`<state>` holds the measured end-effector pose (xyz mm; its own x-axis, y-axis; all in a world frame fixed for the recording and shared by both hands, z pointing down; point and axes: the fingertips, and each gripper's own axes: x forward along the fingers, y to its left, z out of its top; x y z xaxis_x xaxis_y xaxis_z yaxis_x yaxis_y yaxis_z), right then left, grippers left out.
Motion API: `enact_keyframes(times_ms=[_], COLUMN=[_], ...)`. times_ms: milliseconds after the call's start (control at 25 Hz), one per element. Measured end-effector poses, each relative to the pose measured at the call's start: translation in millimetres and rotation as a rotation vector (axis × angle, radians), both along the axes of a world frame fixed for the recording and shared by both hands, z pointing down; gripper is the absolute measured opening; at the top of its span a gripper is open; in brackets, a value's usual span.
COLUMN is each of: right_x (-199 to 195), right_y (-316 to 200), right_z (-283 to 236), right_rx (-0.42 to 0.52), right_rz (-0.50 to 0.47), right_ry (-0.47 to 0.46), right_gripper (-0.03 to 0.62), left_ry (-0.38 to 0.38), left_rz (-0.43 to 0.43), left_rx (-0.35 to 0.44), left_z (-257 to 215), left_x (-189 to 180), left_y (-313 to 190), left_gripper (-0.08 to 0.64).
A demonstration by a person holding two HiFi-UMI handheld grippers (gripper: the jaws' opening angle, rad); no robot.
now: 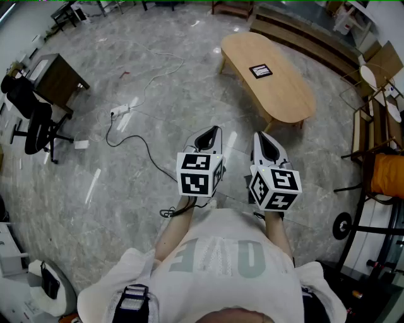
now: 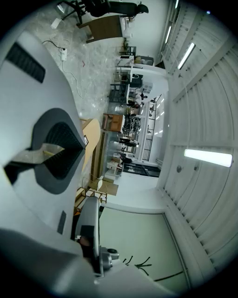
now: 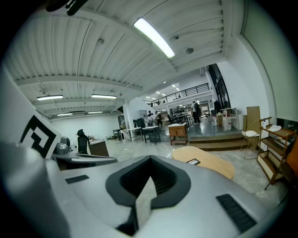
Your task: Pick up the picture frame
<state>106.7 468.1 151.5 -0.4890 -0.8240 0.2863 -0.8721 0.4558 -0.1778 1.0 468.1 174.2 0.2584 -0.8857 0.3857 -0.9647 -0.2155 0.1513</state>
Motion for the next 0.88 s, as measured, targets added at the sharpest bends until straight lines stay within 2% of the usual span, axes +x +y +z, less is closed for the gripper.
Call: enact_keyframes(times_ms=[200, 520, 680, 880], right_x=[-7.6, -7.5, -16.8, -24.8], right_y=[-3.8, -12.9, -16.7, -21.3], right_z=[10.0, 16.3, 15.9, 15.2], right_rx=[-0.015, -0.028, -0.025, 0.001], right_rz=[-0.007, 0.01, 0.013, 0.038], right_ry=[0.01, 0.022, -0.017, -0.022], right_gripper=[0.005, 0.005, 0.005, 0.005], left_ry=[-0.018, 0.013, 0.031, 0.048], left_rz=[-0.005, -0.008, -0.014, -0.027], left_rx=[0.014, 0.009, 0.023, 0.054], left_z=[1.6, 8.2, 5.5, -2.2], left_x=[-10.0, -23.5, -38.8, -66.2], left_y=[-9.4, -16.0, -19.2, -25.9], left_gripper=[0.009, 0.009, 0.009, 0.009])
